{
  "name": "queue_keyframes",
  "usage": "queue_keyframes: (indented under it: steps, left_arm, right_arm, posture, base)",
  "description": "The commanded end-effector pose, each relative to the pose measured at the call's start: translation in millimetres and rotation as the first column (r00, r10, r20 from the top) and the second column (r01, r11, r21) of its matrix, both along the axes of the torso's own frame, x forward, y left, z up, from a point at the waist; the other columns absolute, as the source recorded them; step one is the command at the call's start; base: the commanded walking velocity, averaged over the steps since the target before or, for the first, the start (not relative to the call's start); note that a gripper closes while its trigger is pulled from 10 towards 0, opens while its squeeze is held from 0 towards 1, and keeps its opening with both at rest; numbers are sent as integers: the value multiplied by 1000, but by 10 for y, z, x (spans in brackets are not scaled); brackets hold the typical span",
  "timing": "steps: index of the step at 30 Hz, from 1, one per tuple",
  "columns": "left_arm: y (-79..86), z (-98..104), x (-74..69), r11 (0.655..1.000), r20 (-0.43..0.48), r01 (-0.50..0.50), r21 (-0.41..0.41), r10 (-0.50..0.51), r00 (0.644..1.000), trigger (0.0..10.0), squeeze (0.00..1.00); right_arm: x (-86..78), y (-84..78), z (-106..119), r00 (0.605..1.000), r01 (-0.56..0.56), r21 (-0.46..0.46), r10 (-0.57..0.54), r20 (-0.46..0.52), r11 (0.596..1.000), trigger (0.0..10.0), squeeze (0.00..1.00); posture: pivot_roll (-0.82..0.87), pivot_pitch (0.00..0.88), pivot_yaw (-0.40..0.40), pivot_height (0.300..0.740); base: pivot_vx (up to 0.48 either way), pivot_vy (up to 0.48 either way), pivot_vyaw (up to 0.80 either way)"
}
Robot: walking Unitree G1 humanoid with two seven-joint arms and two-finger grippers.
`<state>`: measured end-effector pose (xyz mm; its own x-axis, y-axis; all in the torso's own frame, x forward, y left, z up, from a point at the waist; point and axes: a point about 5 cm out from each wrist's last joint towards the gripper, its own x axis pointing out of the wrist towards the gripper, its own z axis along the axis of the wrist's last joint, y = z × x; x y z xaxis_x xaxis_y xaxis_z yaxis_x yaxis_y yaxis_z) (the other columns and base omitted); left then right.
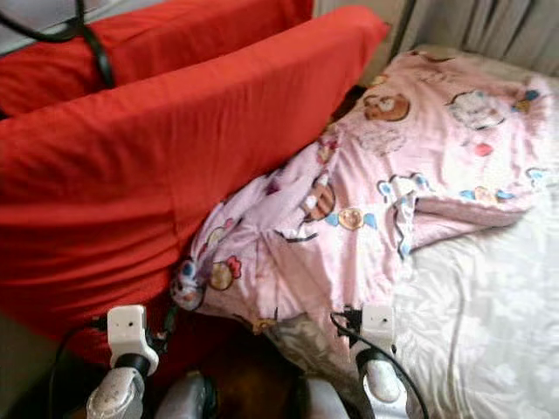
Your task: Clean up the room
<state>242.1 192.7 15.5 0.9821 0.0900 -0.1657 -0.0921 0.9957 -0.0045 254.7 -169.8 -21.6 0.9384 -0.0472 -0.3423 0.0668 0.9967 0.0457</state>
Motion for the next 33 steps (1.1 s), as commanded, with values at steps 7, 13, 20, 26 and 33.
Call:
queue_keyframes:
  steps: [7, 13, 20, 26, 33]
  left_arm:
    - [69, -38, -56, 1000, -27, -19, 11, 19, 999, 10000, 0]
    - [84, -40, -82, 1000, -31, -15, 16, 16, 999, 10000, 0]
    - [100, -34, -92, 1000, -33, -11, 21, 11, 999, 10000, 0]
    - [113, -22, -90, 1000, -35, -2, 26, 3, 999, 10000, 0]
    - [130, -6, -98, 999, -34, 5, 33, -4, 999, 10000, 0]
  right_arm:
    - [-69, -23, -120, 993, 13, -35, -18, -118, 999, 10000, 0]
    - [-111, -156, -188, 972, 94, -61, -105, -212, 994, 10000, 1000]
    - [-148, -169, -243, 955, 84, -59, -97, -280, 995, 10000, 1000]
    - [-154, -219, -253, 945, 87, -79, -107, -309, 993, 10000, 1000]
    - [-119, -226, -236, 942, 85, -79, -105, -318, 993, 10000, 1000]
  posture:
    - [-47, 213, 2, 642]
    - [-38, 225, 10, 642]
    - [-33, 231, 16, 642]
    - [-25, 236, 29, 642]
    - [-17, 235, 38, 642]
  base:
    - [0, 0, 0]
    - [0, 0, 0]
    - [0, 0, 0]
    - [0, 0, 0]
    - [0, 0, 0]
